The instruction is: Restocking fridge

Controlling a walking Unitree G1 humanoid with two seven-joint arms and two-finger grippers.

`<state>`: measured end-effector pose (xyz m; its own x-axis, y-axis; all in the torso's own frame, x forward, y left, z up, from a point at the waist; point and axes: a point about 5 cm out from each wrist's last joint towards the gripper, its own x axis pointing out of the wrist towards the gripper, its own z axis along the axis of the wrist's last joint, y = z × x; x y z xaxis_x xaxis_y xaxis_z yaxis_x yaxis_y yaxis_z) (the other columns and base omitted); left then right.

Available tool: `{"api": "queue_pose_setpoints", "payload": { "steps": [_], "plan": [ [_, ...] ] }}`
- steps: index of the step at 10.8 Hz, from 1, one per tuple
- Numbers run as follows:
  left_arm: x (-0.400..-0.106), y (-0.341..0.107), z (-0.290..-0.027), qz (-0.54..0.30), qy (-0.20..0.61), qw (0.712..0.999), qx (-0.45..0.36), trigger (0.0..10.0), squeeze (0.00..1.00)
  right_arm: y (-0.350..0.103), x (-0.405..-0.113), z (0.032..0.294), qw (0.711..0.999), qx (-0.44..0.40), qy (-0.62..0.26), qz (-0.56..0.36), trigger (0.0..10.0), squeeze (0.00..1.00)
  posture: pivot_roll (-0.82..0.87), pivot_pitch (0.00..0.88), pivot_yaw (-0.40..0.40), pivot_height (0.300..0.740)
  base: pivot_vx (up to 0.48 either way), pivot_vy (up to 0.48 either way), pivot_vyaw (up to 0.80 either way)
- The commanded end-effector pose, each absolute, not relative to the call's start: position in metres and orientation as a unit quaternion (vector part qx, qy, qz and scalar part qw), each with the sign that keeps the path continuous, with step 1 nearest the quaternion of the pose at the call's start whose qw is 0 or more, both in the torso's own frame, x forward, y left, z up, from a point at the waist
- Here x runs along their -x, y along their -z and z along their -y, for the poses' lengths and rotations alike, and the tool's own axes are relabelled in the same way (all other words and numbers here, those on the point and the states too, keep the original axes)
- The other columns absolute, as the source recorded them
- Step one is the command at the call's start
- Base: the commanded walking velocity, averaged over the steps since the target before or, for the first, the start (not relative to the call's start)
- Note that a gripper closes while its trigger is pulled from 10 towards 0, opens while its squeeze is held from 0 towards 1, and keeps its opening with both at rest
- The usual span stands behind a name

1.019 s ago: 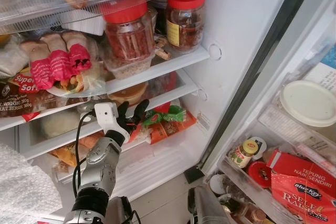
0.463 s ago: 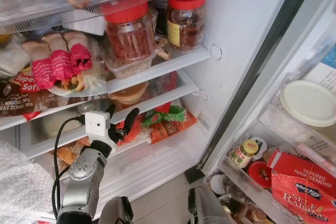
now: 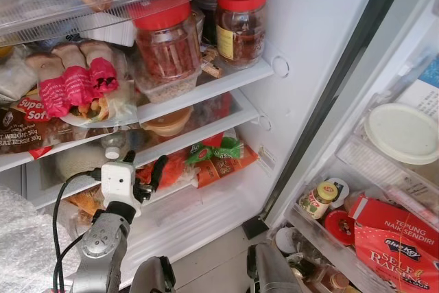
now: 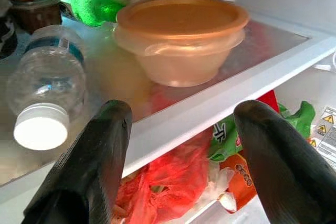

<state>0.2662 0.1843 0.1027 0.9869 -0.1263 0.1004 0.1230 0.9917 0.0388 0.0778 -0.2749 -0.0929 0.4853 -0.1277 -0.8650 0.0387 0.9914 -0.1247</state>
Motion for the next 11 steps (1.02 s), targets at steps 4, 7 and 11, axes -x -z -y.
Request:
{"api": "queue_pose_setpoints", "payload": {
  "steps": [4,7,11],
  "plan": [
    [-0.2672,-0.1012,-0.1884,0.038,0.049,0.998,-0.024,10.0,0.0,0.095,-0.0693,0.2743,0.853,0.042,0.048,-0.517,10.0,0.0,-0.24,0.136,0.007,0.616,-0.204,0.0,0.0],
    [-0.2683,-0.0969,-0.1846,0.03,0.051,0.998,-0.018,10.0,0.0,0.0956,-0.0683,0.2731,0.853,0.039,0.05,-0.518,10.0,0.0,-0.25,0.121,0.013,0.616,-0.295,0.0,0.0],
    [-0.2687,-0.0964,-0.1833,0.03,0.057,0.998,-0.019,10.0,0.0,0.0959,-0.0673,0.2726,0.853,0.039,0.048,-0.519,10.0,0.0,-0.24,0.1,0.018,0.616,-0.308,0.0,0.0]
  ]
}}
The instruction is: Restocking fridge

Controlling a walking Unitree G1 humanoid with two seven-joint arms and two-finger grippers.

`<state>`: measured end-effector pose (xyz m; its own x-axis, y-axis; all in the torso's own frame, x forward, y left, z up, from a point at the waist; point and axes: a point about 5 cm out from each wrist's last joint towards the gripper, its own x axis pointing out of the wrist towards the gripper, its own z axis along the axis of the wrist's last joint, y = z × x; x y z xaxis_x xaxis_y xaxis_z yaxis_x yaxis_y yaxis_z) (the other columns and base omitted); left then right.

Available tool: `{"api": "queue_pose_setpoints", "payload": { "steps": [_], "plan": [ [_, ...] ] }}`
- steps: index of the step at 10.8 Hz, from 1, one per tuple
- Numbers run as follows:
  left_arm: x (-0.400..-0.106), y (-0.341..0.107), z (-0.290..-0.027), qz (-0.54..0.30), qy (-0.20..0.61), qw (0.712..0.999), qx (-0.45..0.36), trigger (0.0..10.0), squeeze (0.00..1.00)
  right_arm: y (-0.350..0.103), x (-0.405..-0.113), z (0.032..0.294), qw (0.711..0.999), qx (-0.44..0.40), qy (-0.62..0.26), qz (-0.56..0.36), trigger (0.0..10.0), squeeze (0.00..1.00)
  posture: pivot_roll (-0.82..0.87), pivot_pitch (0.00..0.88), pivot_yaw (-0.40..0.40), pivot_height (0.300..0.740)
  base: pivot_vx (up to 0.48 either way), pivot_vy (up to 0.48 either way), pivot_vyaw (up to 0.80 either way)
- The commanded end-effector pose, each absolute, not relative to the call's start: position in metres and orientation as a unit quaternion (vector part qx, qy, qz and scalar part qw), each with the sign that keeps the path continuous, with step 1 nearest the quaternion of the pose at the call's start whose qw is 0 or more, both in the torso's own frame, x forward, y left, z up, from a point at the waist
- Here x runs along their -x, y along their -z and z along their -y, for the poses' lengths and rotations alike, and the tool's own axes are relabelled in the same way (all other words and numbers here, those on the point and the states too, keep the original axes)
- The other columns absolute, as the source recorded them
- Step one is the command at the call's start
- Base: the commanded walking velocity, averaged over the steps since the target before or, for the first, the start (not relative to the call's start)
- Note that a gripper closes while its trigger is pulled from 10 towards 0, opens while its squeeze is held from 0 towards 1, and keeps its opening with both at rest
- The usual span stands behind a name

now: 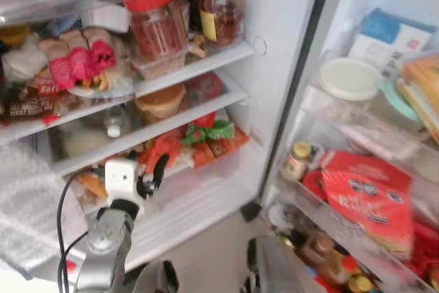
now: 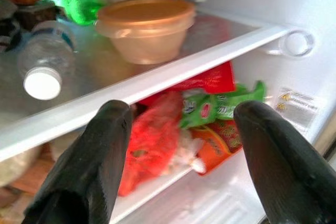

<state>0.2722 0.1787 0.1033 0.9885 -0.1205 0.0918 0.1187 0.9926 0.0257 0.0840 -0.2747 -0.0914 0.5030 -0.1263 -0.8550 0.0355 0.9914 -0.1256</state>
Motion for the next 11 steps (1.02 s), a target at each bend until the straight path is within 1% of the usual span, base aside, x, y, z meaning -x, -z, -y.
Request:
{"api": "queue_pose_setpoints", "payload": {
  "steps": [1,4,7,11],
  "plan": [
    [-0.269,-0.096,-0.183,0.03,0.058,0.998,-0.02,10.0,0.0,0.096,-0.067,0.272,0.853,0.038,0.048,-0.519,10.0,0.0,-0.25,0.098,0.02,0.616,-0.307,0.0,0.0],
    [-0.27,-0.096,-0.179,0.029,0.062,0.997,-0.018,10.0,0.0,0.096,-0.066,0.272,0.852,0.035,0.051,-0.519,10.0,0.0,-0.25,0.105,0.018,0.616,-0.31,0.0,0.0],
    [-0.268,-0.089,-0.188,0.012,0.037,0.999,-0.003,10.0,0.0,0.096,-0.067,0.273,0.853,0.036,0.051,-0.519,10.0,0.0,-0.24,0.123,0.011,0.616,-0.31,0.0,0.0],
    [-0.262,-0.063,-0.203,-0.047,-0.012,0.999,0.003,10.0,0.0,0.095,-0.068,0.275,0.853,0.037,0.051,-0.518,10.0,0.0,-0.24,0.141,0.003,0.616,-0.301,0.0,0.0]
  ]
}}
